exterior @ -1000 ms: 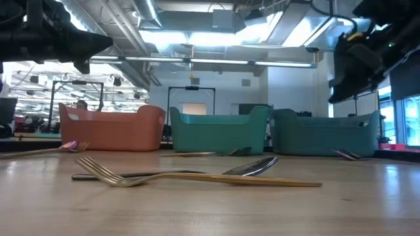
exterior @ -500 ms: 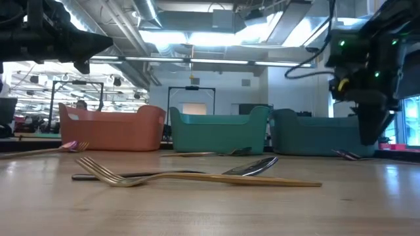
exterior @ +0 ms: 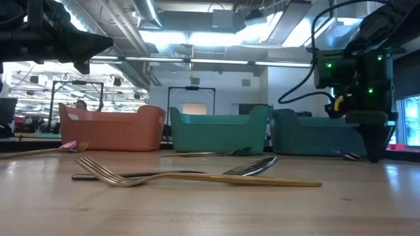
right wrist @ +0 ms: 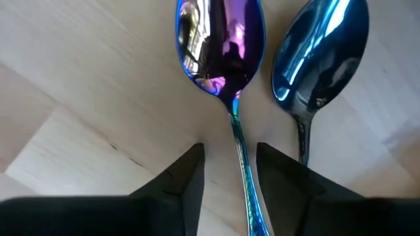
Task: Sort silverware by color (type)
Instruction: Put the blue spoon into the blue bin
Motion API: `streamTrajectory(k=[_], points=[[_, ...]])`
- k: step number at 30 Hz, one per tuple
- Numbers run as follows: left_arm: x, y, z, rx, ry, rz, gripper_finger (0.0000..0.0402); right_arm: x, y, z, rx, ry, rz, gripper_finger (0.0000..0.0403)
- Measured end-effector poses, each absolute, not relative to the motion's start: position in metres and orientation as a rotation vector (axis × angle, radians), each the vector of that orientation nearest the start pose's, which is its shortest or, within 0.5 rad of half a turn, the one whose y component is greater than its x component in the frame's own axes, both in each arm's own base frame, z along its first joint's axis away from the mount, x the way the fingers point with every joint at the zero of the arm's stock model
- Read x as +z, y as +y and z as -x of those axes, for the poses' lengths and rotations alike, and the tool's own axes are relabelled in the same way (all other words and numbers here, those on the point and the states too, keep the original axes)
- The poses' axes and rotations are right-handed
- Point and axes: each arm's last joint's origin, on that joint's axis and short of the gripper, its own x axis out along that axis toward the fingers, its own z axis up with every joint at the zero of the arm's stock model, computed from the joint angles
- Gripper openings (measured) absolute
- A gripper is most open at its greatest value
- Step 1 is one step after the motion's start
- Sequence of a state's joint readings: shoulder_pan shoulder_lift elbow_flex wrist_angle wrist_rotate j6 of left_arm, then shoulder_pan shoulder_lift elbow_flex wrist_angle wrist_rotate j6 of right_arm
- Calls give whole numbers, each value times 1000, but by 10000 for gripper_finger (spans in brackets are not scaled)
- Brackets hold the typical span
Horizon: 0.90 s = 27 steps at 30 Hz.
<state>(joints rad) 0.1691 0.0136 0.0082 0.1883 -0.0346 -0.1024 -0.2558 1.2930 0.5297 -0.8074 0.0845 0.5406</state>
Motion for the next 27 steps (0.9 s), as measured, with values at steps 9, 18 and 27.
streamTrajectory(k=[9, 18, 27], points=[[183, 17, -95, 194, -194, 89, 6, 134, -44, -161, -653, 1468, -536, 67], [184, 17, -95, 200, -199, 90, 6, 134, -44, -161, -636, 1460, -521, 9], [184, 17, -95, 200, -201, 90, 6, 158, -46, -168, -594, 1337, -490, 3]])
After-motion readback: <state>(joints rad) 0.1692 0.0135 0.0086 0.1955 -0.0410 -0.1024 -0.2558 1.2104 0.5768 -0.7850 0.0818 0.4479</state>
